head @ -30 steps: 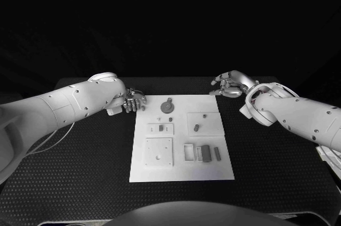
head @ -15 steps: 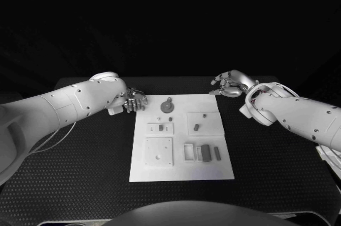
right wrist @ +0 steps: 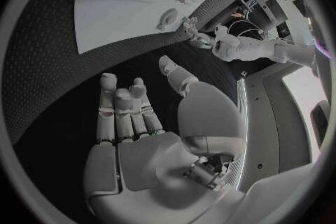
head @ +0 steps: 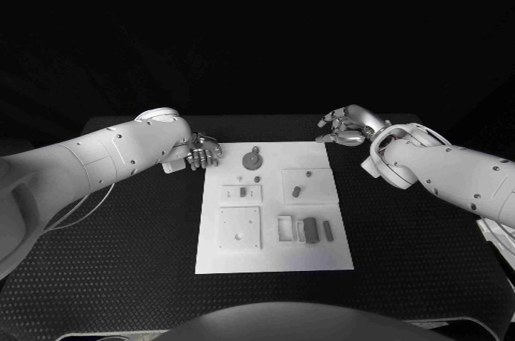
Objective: Assemble the parts on the task board
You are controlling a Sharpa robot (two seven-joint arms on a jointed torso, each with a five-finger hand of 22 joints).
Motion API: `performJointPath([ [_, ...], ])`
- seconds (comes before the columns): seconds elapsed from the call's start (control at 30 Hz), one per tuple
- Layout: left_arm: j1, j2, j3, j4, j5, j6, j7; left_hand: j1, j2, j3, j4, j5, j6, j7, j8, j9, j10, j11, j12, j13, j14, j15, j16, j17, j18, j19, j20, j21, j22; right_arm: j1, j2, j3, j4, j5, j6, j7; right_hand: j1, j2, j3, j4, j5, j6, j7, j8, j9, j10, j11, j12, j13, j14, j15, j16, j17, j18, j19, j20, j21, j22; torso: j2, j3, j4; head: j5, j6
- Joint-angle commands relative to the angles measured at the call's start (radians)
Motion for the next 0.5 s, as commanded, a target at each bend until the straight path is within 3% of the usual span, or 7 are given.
performJointPath([
  [0.03, 0.000, 0.005, 0.000, -0.002, 0.001, 0.029, 0.006, 0.010, 0.001, -0.003, -0.001, 0.001, 0.009, -0.001, -0.006, 0.001, 0.009, 0.000, -0.002, 0.002, 0.006, -0.002, -0.003, 0.001, -0.006, 0.005, 0.000, -0.006, 0.014, 0.000, 0.000, 0.000, 0.002, -0.002, 0.005, 0.008, -0.006, -0.001, 0.002, -0.001, 0.000, 0.002, 0.014, 0.005, -0.001, -0.004, 0.000, 0.006, -0.001, -0.001, -0.009, 0.006, -0.002, 0.016, -0.006, 0.001, -0.005, 0.015, 0.000, 0.0000, -0.0001, 0.000, 0.000],
  [0.5, -0.001, 0.007, 0.000, -0.009, 0.002, 0.036, 0.009, 0.026, 0.001, -0.002, -0.006, -0.006, 0.011, -0.002, -0.009, 0.007, 0.010, -0.001, -0.001, 0.003, 0.007, -0.003, -0.002, 0.002, -0.006, 0.007, -0.001, -0.008, 0.015, 0.000, 0.000, 0.000, 0.004, -0.002, 0.005, 0.007, -0.006, -0.001, 0.002, -0.001, 0.000, 0.002, 0.014, 0.006, -0.002, -0.004, 0.000, 0.007, -0.002, -0.001, -0.009, 0.006, -0.002, 0.016, -0.006, 0.001, -0.005, 0.015, 0.000, 0.0000, -0.0001, 0.000, -0.003],
])
